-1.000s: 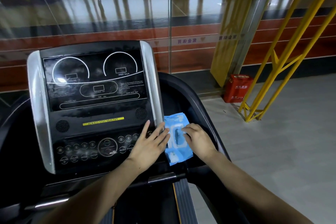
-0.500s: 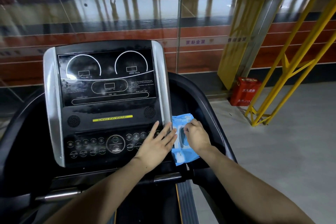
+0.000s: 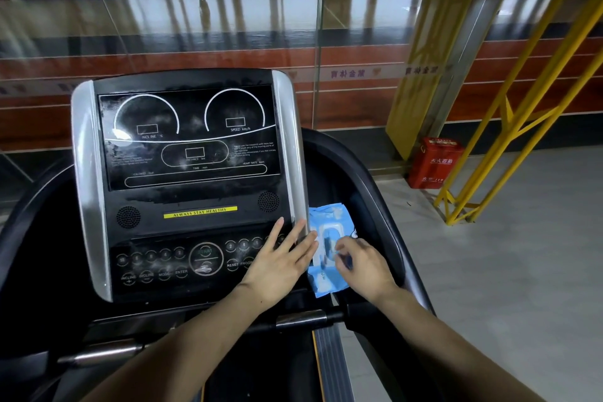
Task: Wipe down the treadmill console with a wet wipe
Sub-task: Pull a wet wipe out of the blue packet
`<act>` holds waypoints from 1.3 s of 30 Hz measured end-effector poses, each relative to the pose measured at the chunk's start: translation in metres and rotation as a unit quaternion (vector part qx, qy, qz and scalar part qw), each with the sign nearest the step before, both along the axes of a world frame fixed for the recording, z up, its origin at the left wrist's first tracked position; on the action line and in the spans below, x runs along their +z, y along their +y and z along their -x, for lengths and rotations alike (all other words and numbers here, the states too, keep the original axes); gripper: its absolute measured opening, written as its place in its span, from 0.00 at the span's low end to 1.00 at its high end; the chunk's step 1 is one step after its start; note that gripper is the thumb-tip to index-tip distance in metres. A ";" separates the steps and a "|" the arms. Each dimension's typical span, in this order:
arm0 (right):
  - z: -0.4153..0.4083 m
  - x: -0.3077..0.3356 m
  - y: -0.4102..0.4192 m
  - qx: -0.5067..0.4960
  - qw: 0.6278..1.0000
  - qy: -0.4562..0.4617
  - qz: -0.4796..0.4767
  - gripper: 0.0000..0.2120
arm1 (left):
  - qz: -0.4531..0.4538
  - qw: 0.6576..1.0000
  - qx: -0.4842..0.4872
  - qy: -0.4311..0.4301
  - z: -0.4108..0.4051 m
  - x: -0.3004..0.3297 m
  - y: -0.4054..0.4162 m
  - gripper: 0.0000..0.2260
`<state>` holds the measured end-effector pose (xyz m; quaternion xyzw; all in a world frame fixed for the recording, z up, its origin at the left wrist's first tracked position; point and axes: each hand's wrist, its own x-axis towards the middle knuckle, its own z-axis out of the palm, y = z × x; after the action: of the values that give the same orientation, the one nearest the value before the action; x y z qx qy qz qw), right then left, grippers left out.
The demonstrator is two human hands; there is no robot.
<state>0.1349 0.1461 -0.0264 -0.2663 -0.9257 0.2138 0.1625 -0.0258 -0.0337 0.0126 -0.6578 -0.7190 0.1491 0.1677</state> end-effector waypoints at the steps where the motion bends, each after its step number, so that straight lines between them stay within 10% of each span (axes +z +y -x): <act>1: 0.004 0.003 -0.001 -0.021 1.000 -0.008 -0.003 0.04 | 0.000 1.000 0.001 0.002 0.000 0.000 0.000 0.34; 18: 0.050 0.028 -0.011 -0.095 0.953 -0.252 -0.139 0.07 | -0.025 1.000 -0.001 0.008 0.007 -0.007 0.000 0.33; 39: 0.027 0.016 0.003 -0.028 0.992 -0.104 -0.067 0.05 | -0.030 1.000 -0.004 -0.005 0.008 -0.010 -0.001 0.32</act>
<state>0.1080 0.1493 -0.0101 -0.3012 -0.9422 0.1174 0.0885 -0.0333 -0.0348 0.0027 -0.6562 -0.7213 0.1235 0.1841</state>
